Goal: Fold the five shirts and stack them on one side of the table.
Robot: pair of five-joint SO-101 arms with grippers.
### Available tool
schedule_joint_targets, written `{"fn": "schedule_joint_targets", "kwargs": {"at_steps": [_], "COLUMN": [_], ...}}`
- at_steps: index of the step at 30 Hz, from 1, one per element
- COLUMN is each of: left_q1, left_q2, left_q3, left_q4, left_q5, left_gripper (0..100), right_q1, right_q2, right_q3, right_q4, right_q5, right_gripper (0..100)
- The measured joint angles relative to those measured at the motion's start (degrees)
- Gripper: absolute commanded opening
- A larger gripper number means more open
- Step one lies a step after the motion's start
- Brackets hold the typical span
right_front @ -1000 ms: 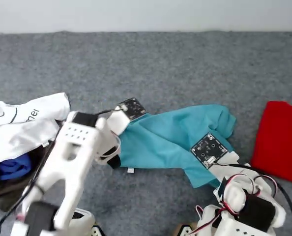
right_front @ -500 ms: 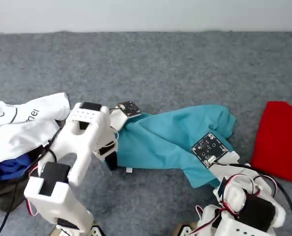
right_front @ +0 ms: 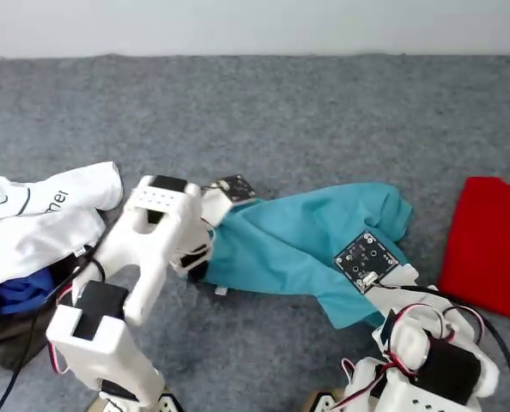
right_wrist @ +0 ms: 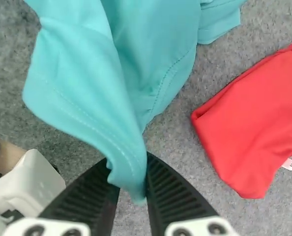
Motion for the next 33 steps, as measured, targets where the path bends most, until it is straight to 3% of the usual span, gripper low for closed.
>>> {"fn": "schedule_joint_targets", "kwargs": {"at_steps": [8, 17, 23, 33], "left_q1": [-2.5, 0.3, 4.8, 2.0], "left_q2": [-8.8, -16.0, -8.7, 2.5], "left_q3": [-2.1, -2.1, -2.1, -2.1], "left_q4": [8.4, 9.3, 5.5, 2.8], "left_q5": [-1.8, -2.0, 0.4, -0.3], "left_gripper": [17, 19, 19, 19], "right_q1": [0.0, 0.0, 0.0, 0.0], "right_q2": [-0.2, -0.2, -0.2, -0.2], "right_q3": [0.0, 0.0, 0.0, 0.0], "right_q4": [0.0, 0.0, 0.0, 0.0], "right_q5": [0.0, 0.0, 0.0, 0.0], "right_gripper": [1.0, 1.0, 1.0, 1.0]}}
